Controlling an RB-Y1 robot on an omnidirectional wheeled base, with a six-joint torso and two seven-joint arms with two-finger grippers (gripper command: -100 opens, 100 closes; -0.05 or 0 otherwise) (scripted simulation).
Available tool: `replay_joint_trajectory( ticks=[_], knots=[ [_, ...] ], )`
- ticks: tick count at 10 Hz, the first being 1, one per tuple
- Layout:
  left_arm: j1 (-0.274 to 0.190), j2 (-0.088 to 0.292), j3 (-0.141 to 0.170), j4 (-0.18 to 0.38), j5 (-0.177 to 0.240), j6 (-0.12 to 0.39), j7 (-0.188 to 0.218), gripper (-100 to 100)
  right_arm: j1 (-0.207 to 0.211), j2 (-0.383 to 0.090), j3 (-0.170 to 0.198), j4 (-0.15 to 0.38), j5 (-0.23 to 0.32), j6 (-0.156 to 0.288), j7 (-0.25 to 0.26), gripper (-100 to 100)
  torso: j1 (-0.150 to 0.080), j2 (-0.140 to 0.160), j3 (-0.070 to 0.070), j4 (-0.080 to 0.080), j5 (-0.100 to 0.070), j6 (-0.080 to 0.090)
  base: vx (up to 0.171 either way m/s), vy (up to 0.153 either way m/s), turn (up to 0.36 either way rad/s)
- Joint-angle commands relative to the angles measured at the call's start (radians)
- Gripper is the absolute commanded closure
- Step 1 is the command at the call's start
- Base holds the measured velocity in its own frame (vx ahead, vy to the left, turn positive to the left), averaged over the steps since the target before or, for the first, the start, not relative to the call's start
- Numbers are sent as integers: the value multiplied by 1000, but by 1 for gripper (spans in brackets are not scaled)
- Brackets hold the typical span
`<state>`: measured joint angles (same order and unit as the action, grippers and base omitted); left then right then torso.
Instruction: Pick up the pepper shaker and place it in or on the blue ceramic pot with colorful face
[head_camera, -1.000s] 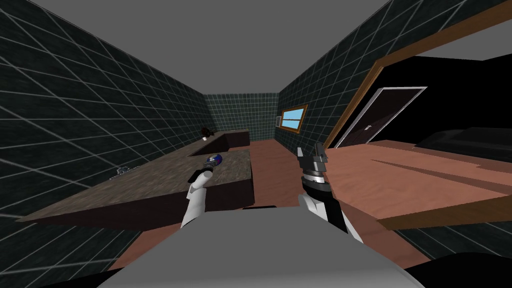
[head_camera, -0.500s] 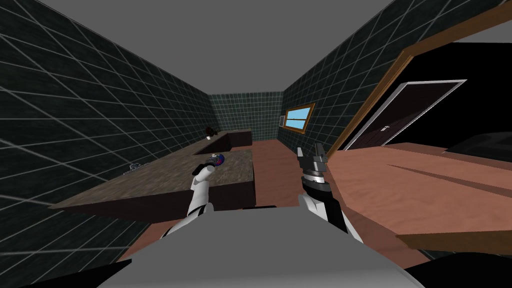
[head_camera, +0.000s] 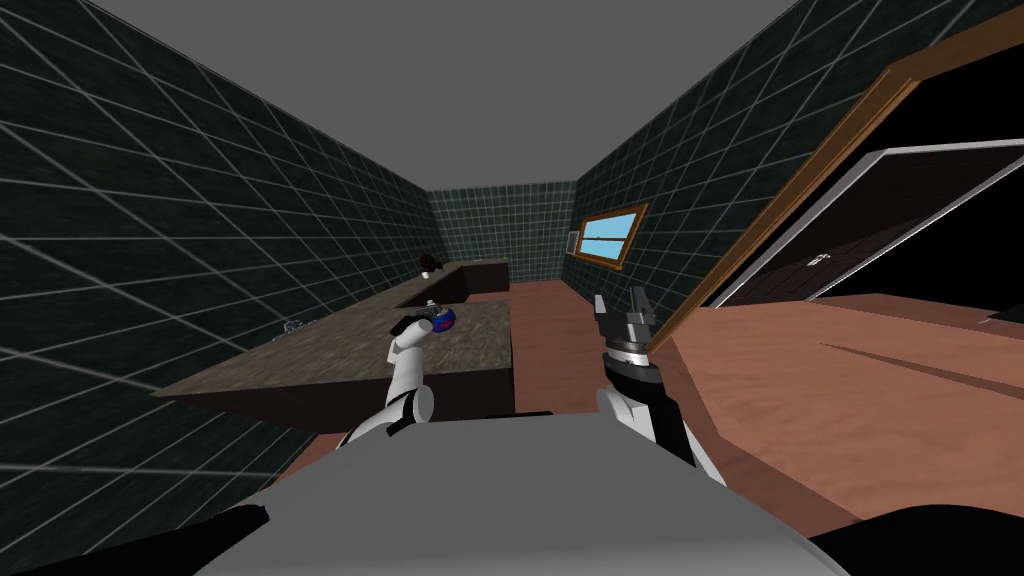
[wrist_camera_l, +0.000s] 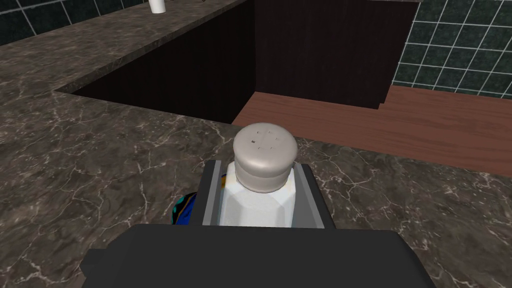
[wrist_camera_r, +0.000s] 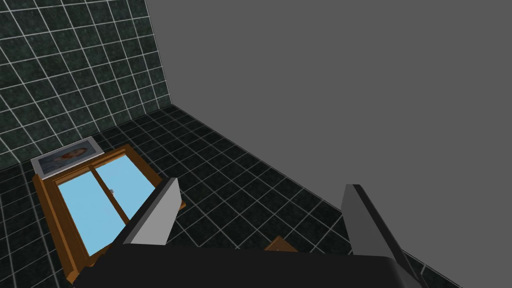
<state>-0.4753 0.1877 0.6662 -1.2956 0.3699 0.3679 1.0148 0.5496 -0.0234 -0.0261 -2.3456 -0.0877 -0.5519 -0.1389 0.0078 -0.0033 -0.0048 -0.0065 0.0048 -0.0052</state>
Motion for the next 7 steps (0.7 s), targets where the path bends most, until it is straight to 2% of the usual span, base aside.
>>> replay_joint_trajectory(
  ticks=[1, 2, 3, 7],
  knots=[
    [-33, 18, 5, 21, -25, 12, 18, 100, 0, 0, 0, 0, 0, 0, 0, 0, 0, 0, 0, 0, 0, 0, 71, 2, 97],
    [-18, 6, 5, 4, -18, 11, 11, 100, 0, 0, 0, 0, 0, 0, 0, 0, -1, 0, 0, 0, 0, 0, 2, -5, 19],
    [-20, 8, 6, 3, -20, 13, 14, -100, 0, 0, 0, 0, 0, 0, 0, 0, -1, 3, 1, 0, 0, 1, 0, 0, 0],
    [-20, 8, 6, 3, -20, 13, 14, -100, 0, 0, 0, 0, 0, 0, 0, 0, -1, 5, 2, 0, 0, 1, 0, 0, 0]
  ],
)
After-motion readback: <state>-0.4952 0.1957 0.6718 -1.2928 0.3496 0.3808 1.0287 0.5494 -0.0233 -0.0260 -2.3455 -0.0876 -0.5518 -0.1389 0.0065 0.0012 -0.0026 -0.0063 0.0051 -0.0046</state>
